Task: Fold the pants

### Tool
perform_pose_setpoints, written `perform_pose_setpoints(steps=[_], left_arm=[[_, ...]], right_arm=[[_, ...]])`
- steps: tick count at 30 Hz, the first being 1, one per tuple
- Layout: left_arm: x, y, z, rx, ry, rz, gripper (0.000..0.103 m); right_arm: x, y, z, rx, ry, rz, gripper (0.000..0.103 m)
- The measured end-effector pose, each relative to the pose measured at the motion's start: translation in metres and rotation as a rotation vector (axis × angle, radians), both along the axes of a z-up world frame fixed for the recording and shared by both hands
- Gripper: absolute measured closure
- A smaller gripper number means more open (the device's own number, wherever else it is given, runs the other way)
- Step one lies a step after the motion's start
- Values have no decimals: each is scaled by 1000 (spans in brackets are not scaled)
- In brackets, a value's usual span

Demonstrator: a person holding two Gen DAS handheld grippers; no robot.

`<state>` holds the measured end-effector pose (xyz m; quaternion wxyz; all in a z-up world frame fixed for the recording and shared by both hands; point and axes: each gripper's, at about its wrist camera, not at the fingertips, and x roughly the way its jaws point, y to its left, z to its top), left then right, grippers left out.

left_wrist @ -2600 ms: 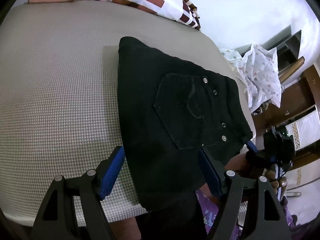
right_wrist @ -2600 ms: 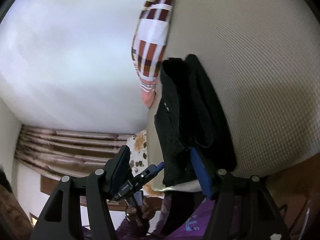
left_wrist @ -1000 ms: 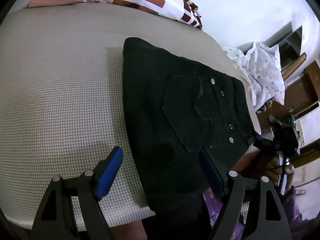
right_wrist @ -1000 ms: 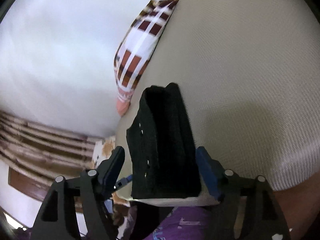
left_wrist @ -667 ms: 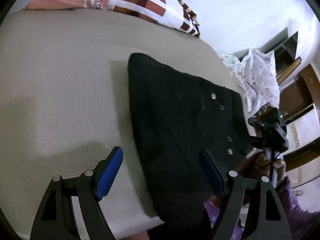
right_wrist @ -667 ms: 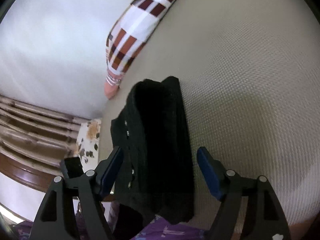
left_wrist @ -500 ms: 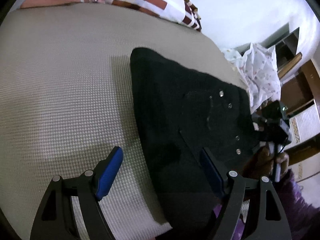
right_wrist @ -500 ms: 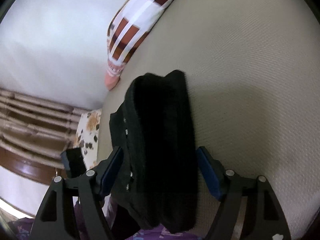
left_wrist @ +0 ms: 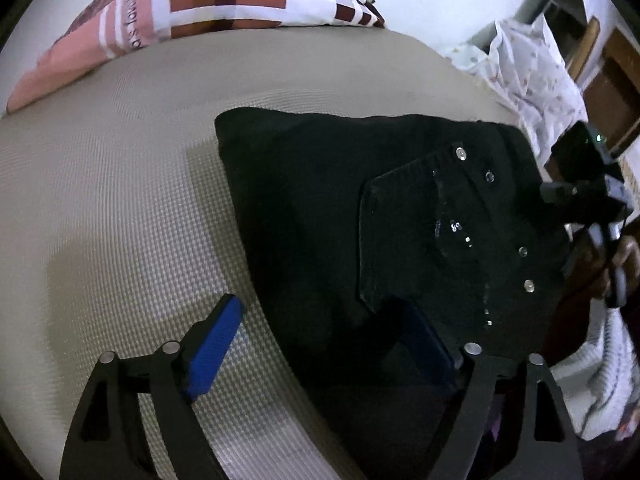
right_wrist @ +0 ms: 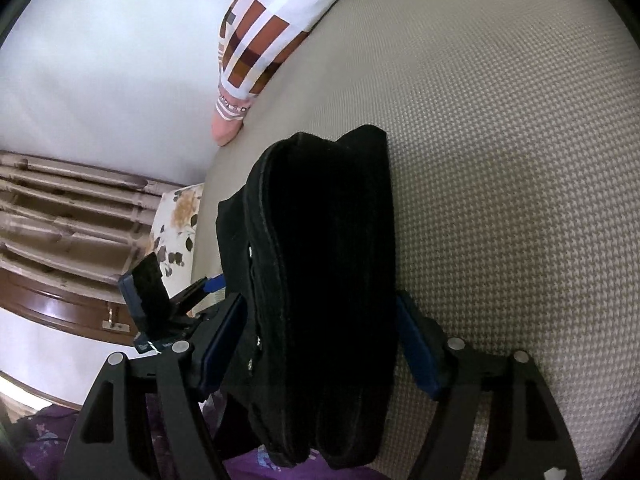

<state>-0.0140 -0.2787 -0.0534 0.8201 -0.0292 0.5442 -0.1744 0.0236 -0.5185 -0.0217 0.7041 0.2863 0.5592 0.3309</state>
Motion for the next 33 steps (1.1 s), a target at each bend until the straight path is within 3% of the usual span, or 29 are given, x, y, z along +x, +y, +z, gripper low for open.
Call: perform_pose_setpoints(steps=[8,23,26,28,33], left_arm=[[3,-4,-3,37,-11,-14,9],[4,-7,-7,60,-25,-18,3],[4,-8,-8,21,-35,-54,3],[4,-10,-7,-7,-44,-96,3],[6,-15,-6,-1,-37,-152,3]], right_arm=[[2,-3,-2,12,45,-11,32],[-4,21,6,-38,-26,65,30],[-4,23,7,-45,-39,86,30],[-2,18,4,-21,-23,84,36],[7,12,-1,11,53,117,41]])
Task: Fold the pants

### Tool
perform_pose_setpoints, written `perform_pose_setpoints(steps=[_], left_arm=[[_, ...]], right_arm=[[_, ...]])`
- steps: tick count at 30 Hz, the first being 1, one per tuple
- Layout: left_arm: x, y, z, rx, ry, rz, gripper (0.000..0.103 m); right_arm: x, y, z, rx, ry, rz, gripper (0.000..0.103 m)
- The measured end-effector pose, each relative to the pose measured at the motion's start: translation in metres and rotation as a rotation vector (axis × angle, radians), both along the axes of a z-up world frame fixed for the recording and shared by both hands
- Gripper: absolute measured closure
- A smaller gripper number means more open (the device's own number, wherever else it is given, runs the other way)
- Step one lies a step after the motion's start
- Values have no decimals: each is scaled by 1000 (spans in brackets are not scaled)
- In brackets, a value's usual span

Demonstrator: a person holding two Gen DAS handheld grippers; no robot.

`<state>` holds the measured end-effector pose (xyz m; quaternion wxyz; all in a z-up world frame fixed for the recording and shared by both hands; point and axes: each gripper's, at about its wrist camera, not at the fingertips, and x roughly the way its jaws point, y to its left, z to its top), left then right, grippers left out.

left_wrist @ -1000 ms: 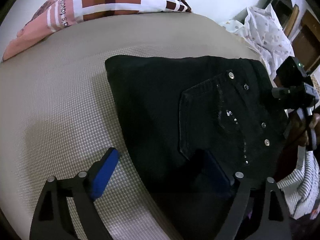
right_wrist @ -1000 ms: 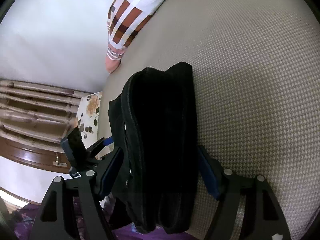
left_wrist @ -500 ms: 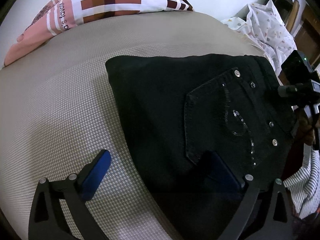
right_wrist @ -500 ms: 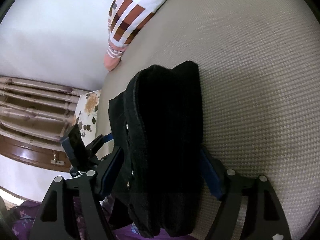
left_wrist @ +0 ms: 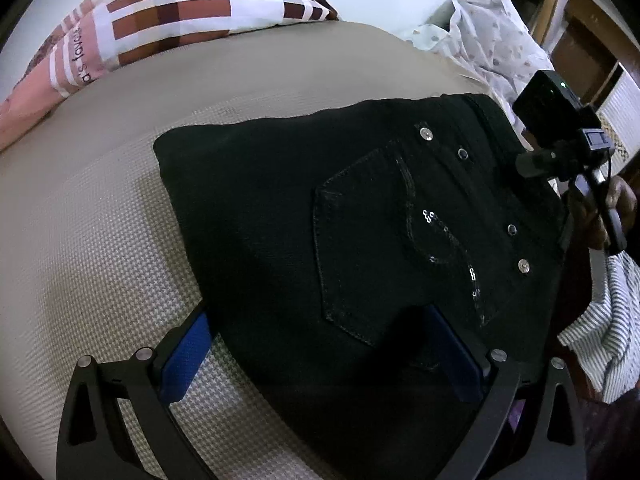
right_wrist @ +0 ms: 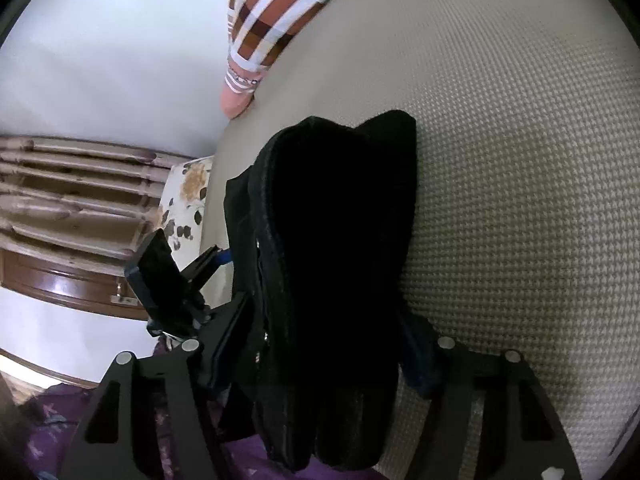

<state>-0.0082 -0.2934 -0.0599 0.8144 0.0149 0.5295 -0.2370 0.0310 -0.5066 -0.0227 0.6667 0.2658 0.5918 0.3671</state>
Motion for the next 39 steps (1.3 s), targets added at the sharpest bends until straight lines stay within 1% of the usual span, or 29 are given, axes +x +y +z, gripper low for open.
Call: perform_pose_setpoints(steps=[3,7,8,9,10,11,12,14,15,17,19,22,23,25,26,27,28,29,30,31,32,33,34,35,36,37,38,39], left_arm=[[5,3,2,-32,27,4,3],[12,15,3,-132,60,40,5],[15,20,3,-164,72,60,10],[17,23,4,-179,78,75,18],[19,27,4,-193,84,92,24],[20,31,3,-200,95,107,36],[22,36,3,-212,103,122,44],[25,48,0,-265,143,149,50],[27,51,-1,-291,159,158,55],[28,54,-1,-320,176,166,60],[28,55,1,-343,183,167,61],[30,63,-5,-382,237,189,61],[30,62,-4,-376,233,179,61],[29,58,-2,-361,245,166,61],[29,55,-2,-359,252,163,57],[30,53,-2,-370,261,160,51],[30,52,-1,-385,271,157,47],[31,52,-1,-408,282,157,43],[32,52,-1,-427,290,166,43],[31,53,-1,-433,286,173,43],[31,50,0,-425,265,170,43],[30,45,2,-398,228,160,47],[29,40,4,-364,201,155,54],[26,36,5,-313,164,159,65],[24,37,7,-322,151,179,69],[23,40,8,-344,150,203,71],[21,41,9,-353,147,215,73],[20,41,11,-351,139,217,75]], right_arm=[[3,2,0,-5,24,21,40],[5,1,-2,-3,55,13,39],[5,1,-2,-5,52,8,39],[3,2,-1,-13,37,7,41],[1,3,1,-28,19,6,50],[-2,4,2,-60,0,-1,57],[-4,4,2,-91,-10,-16,65],[-6,3,0,-93,-14,-37,72],[-8,5,-1,-96,-20,-43,74],[-10,7,0,-89,-31,-51,76],[-13,8,6,-62,-48,-56,78],[-19,10,12,-46,-75,-40,78],[-20,9,10,-53,-76,-36,78],[-19,4,4,-27,-52,-44,75],[-18,4,3,-30,-49,-44,70],[-17,4,1,-55,-47,-49,61],[-15,5,-2,-53,-35,-45,56],[-13,6,-4,-25,-25,-42,55],[-12,8,-3,-18,-30,-45,54],[-12,10,-2,-27,-39,-41,56],[-14,14,0,-46,-57,-34,61],[-16,18,0,-68,-70,-30,70],[-19,19,0,-68,-73,-37,73],[-20,19,1,-62,-80,-45,74],[-21,20,3,-65,-91,-47,75],[-23,21,7,-66,-102,-53,75],[-25,21,9,-54,-103,-64,76],[-27,22,11,-20,-100,-75,76]])
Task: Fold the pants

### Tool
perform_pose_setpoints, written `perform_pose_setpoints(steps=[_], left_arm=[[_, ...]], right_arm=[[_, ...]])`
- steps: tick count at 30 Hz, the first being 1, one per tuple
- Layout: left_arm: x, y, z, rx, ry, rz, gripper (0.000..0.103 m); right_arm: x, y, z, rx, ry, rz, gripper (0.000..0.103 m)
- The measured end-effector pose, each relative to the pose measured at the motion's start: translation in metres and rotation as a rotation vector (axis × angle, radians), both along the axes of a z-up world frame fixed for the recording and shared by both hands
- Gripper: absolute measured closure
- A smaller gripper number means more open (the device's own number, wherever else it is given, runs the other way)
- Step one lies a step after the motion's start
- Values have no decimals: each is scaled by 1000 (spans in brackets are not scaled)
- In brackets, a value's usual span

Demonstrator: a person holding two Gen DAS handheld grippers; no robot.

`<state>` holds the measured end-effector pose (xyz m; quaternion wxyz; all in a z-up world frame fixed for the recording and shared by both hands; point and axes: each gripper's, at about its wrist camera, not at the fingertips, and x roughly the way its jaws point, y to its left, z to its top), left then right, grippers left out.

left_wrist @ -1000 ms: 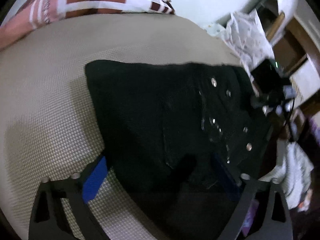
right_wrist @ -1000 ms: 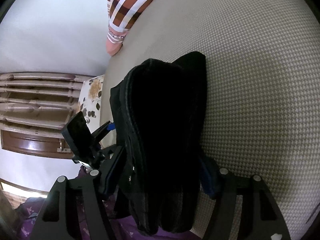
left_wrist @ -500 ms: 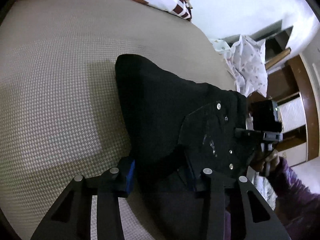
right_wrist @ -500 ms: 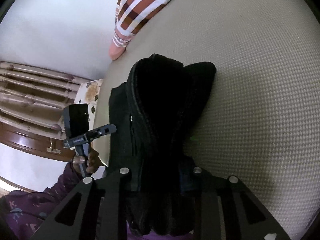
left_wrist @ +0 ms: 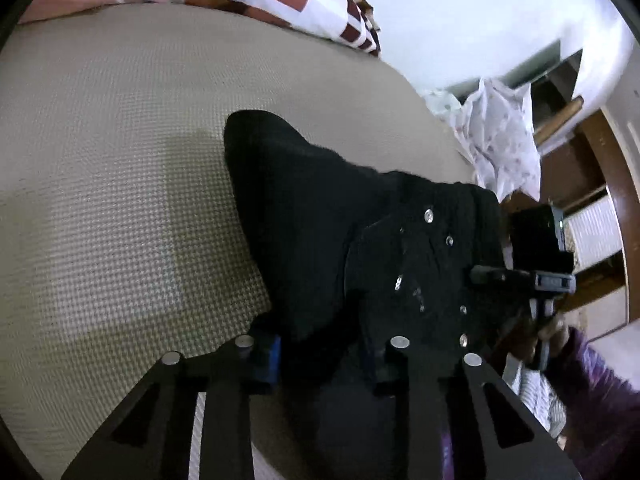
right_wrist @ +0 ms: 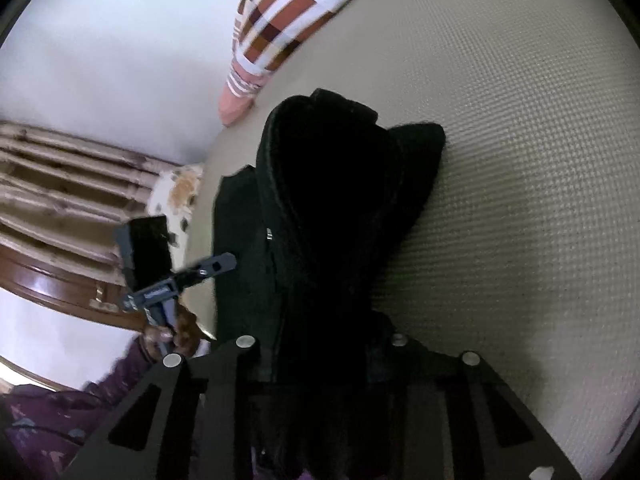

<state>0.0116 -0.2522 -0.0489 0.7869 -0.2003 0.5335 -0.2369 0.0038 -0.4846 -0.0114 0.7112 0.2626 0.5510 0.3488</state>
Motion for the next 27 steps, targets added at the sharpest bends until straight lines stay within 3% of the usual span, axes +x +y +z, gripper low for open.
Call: perform_pose_setpoints(steps=[7,11,17,27], left_arm=[[-20,3,27,41,-88,18,76],[-33,14,43,120,-143,33,76],[-50,45,65,213,-214,80,76],[-58,111,86,276,-273,180,76]], right_arm=[[-25,13,4,130,8,-49,76],[-29,33,7,176,3,-50,76],[-23,72,15,210,-9,-31,76],[-7,145,31,225,-28,24,76]])
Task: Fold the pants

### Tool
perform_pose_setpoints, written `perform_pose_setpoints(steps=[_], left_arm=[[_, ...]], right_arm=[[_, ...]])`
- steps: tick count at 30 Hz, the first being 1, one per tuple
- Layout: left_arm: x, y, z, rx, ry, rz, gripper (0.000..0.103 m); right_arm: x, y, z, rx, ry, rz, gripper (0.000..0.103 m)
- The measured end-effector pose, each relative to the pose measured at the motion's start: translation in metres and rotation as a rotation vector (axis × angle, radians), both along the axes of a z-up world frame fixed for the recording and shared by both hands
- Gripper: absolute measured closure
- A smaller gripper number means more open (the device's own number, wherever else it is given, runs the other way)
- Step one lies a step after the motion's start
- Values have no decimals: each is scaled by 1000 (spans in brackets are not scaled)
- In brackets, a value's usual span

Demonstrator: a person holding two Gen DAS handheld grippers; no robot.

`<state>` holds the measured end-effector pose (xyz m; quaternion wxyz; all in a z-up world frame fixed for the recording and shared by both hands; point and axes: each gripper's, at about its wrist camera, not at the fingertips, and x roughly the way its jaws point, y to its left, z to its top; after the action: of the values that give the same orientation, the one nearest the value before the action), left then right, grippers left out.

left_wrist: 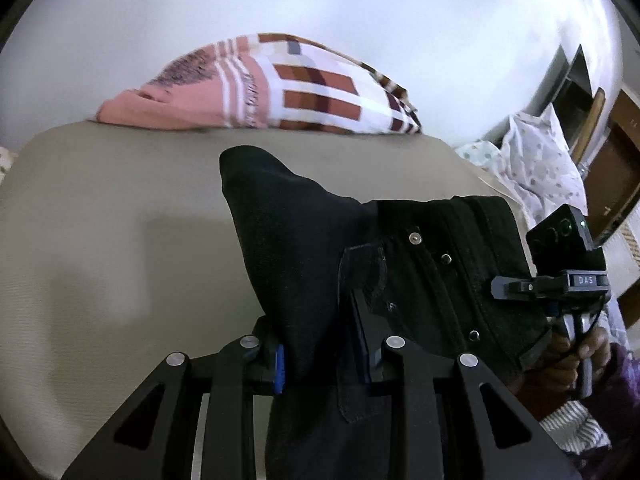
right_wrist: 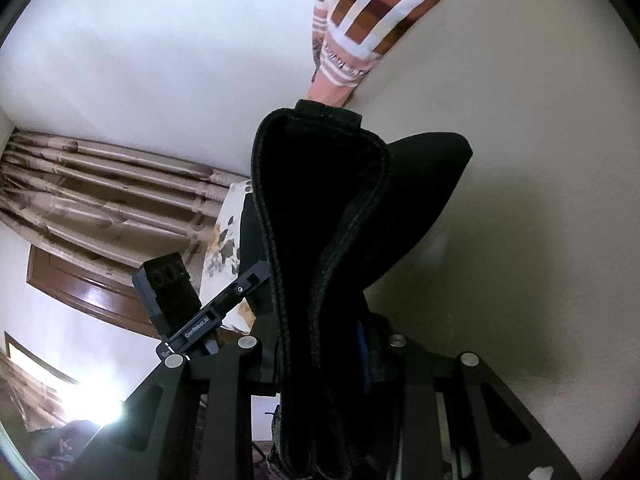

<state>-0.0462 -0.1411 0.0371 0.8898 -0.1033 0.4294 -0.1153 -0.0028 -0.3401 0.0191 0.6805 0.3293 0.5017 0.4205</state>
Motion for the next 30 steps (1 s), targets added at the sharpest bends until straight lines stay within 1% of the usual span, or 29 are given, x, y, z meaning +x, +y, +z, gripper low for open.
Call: perform_pose_setpoints(steps=[6,11,22,30], left_arm=[[7,32,5,26,-30,47,76],[16,62,10,26,-42,96,76],[47,114,13,60,-69,175,76],[70,148,9,91,-82,219,76]], right_arm=[[24,40,3,-4,1,37,76],[49,72,3,-5,0,63,76],[97,127,-3,8,4,93,76],[132,164,-11,22,8,110,76]])
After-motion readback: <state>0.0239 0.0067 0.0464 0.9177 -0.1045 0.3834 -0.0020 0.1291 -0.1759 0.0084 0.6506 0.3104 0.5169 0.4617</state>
